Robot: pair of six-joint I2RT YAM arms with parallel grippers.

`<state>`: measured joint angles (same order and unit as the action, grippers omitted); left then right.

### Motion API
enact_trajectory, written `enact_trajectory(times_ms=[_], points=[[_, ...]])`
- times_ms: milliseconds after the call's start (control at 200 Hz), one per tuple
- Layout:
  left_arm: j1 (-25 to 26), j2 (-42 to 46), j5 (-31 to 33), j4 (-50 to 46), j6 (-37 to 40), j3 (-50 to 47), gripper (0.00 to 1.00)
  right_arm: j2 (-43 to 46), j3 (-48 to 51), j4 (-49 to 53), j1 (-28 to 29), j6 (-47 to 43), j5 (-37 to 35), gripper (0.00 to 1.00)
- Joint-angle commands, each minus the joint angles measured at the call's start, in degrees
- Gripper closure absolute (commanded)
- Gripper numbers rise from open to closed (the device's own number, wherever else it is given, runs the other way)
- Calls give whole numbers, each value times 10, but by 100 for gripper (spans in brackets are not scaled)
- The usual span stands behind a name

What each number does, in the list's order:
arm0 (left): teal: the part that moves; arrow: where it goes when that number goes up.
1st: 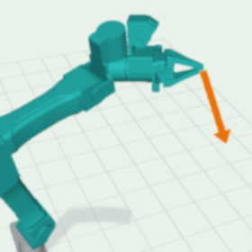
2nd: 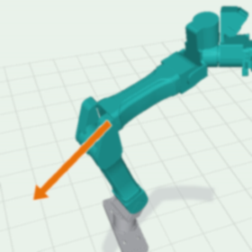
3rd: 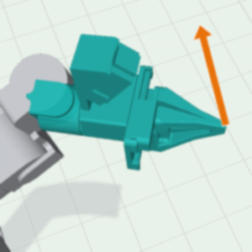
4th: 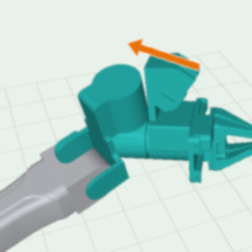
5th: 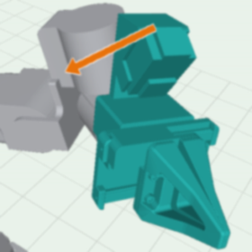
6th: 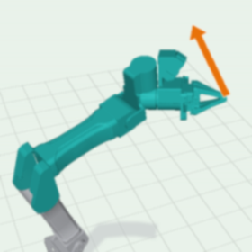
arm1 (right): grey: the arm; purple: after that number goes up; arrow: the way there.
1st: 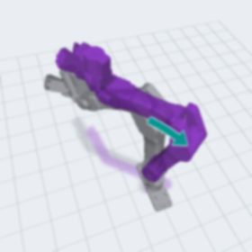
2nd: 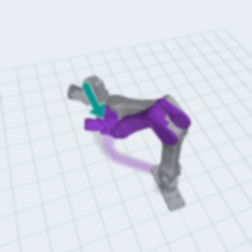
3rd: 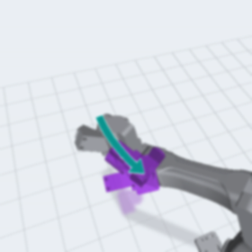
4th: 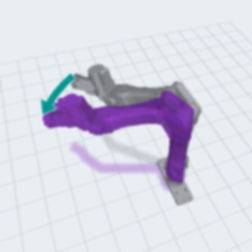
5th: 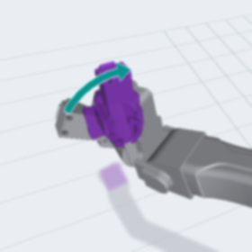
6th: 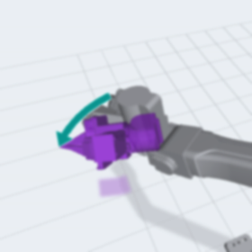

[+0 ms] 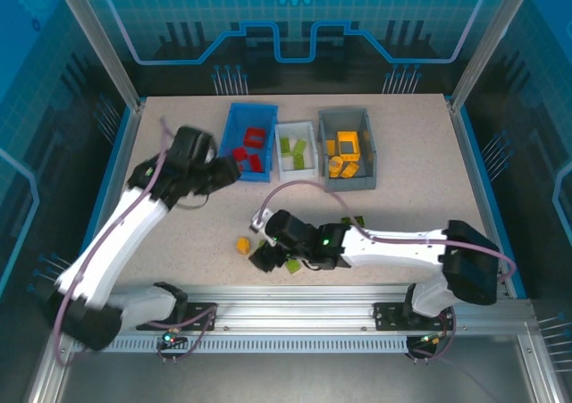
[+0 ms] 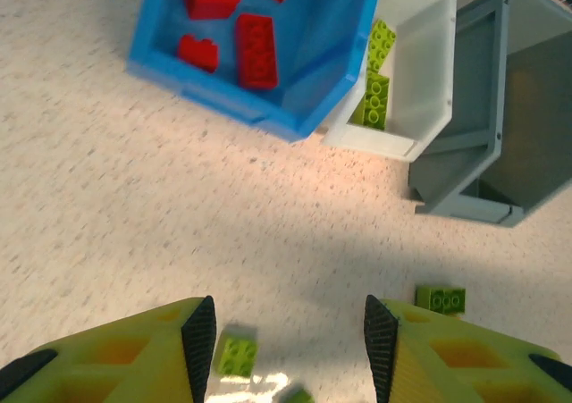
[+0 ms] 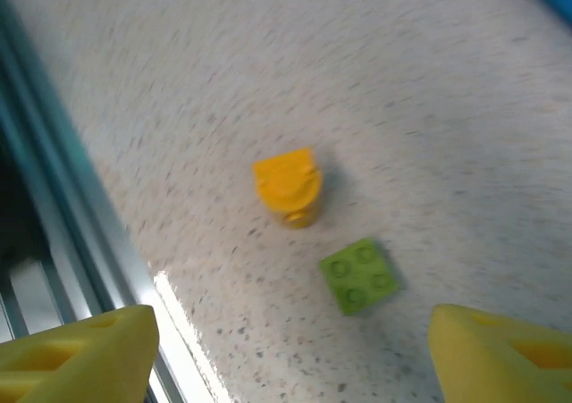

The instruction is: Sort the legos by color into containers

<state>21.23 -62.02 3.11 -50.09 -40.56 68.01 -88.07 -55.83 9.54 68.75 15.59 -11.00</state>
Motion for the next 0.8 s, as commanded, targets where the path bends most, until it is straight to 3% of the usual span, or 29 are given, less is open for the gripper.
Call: enact_trajectory(times_ms=[0, 185, 420, 595, 795], points=[[1, 124, -25, -38, -44, -87, 49, -59, -46, -1, -8, -114, 88, 18], [0, 303, -80, -110, -90, -177, 48, -185, -144, 50, -23, -162, 107, 17], [0, 373, -73, -174, -94, -169, 49, -265, -213, 74, -50, -161, 115, 19], [0, 366, -78, -156, -96, -169, 49, -296, -242, 81, -51, -154, 127, 32], [1, 361, -84, -146, -93, -174, 49, -299, -241, 79, -52, -140, 116, 55]])
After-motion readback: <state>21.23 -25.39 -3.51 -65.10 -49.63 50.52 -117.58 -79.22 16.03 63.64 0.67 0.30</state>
